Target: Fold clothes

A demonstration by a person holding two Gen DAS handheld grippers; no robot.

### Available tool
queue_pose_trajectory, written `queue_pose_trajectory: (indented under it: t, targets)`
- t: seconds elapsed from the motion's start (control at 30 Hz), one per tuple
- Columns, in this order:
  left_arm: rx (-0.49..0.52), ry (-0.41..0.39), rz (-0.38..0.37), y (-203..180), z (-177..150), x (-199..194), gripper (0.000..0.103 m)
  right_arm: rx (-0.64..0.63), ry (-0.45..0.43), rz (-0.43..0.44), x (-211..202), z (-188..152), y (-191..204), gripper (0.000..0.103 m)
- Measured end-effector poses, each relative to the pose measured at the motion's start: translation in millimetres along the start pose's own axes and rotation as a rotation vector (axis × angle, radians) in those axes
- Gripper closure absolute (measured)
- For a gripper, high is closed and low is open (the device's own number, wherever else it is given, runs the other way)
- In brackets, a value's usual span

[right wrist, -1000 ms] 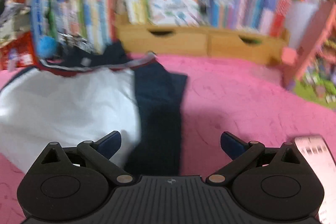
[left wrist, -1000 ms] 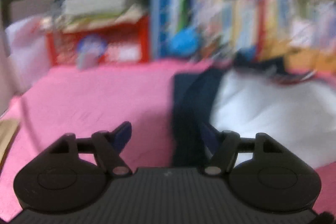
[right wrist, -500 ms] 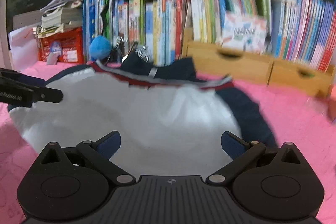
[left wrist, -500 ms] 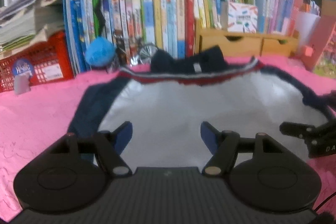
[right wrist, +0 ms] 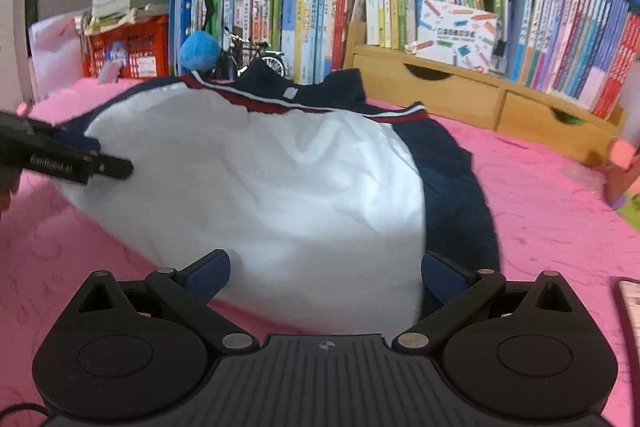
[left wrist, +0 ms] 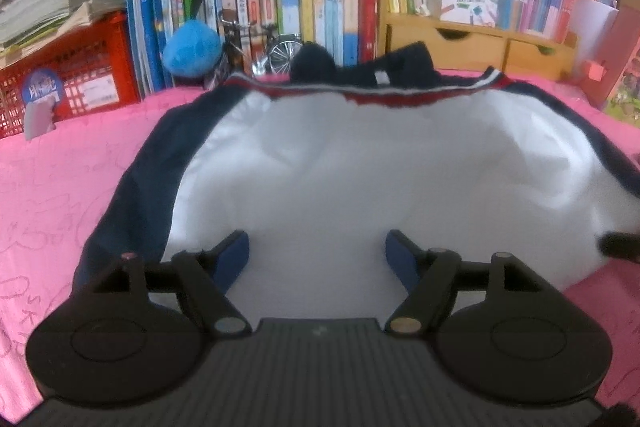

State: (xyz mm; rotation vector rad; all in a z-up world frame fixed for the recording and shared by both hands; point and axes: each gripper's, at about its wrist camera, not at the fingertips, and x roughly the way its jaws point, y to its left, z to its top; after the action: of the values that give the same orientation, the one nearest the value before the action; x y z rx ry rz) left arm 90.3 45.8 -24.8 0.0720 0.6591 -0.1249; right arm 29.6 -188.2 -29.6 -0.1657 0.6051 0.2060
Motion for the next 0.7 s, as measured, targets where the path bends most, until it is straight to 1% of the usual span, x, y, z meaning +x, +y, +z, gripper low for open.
queue_pose_trajectory:
  t: [0.07, 0.13, 0.3, 0.47, 0.6, 0.7]
  targets:
    - [0.009, -0.005, 0.007, -2.9, -2.0, 0.0, 0.025, -0.013, 0.002, -0.02, -6.3, -6.3, -1.4, 0.0]
    - [0.004, -0.005, 0.009, -3.7, -2.4, -1.9, 0.026, 0.002, 0.001, -0.031, -11.0, -11.2, -4.3, 0.0]
    - [0.001, -0.015, -0.003, -6.1, 0.7, -9.4, 0.026, 0.087, -0.008, -0.048, -16.0, -18.8, -20.3, 0.0]
    - [0.006, -0.01, 0.003, -6.0, -1.7, -10.7, 0.026, 0.13, -0.016, -0.059, -21.8, -23.1, -26.8, 0.0]
    - [0.01, -0.002, 0.035, 3.7, -7.7, -13.0, 0.025, 0.169, -0.004, -0.069, -26.6, -30.2, -35.4, 0.0]
    - [-0.013, -0.003, 0.1, 25.3, -12.9, -20.0, 0.025, 0.234, 0.007, -0.079, -27.8, -32.6, -47.6, 0.0]
